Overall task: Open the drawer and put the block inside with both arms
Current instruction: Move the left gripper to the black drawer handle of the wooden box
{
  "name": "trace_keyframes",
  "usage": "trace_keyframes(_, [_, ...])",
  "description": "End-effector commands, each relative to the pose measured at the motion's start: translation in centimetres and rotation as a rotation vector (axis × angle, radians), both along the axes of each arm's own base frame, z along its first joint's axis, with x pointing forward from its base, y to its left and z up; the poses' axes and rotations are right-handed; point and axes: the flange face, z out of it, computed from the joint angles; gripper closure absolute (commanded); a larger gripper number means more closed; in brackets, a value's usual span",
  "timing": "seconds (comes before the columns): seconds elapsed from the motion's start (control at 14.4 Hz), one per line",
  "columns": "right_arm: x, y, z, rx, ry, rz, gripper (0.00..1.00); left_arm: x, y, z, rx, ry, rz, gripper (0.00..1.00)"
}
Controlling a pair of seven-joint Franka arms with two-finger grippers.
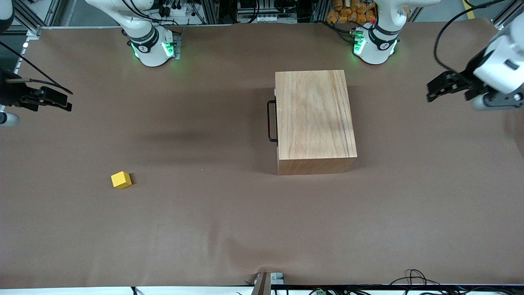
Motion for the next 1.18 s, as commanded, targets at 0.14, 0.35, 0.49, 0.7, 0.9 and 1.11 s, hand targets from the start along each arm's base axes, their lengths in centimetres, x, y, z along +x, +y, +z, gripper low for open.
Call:
trace_keyframes(0.14, [0.3, -0.7, -3.3, 0.008, 0.072, 0.008, 0.0, 1.8, -12.0, -2.1, -0.008, 0.018, 0.116, 0.0])
trace_keyframes(0.35, [0.1, 0.8, -4.8, 0.008, 0.103, 0.036, 0.0, 1.4, -19.4, -4.9, -0.02, -0.007, 0.18, 0.0])
trace_keyframes(0.49, [0.4, 0.7, -5.9, 0.006, 0.108, 0.036, 0.0, 0.6, -25.1, -7.2, -0.025, -0.01, 0.258, 0.0])
trace_keyframes(0.7, [1.4, -1.6, -7.0, -0.002, 0.104, 0.002, 0.0, -0.6, -33.7, -10.8, -0.038, -0.011, 0.335, 0.0])
trace_keyframes(0.9, [3.0, -3.1, -10.0, 0.014, 0.096, -0.028, 0.0, -3.0, -39.6, -14.8, -0.014, -0.054, 0.313, 0.0])
trace_keyframes(1.11, [4.1, -6.5, -13.8, 0.096, 0.11, -0.116, 0.0, -5.4, -43.9, -18.2, 0.057, -0.13, 0.325, 0.0])
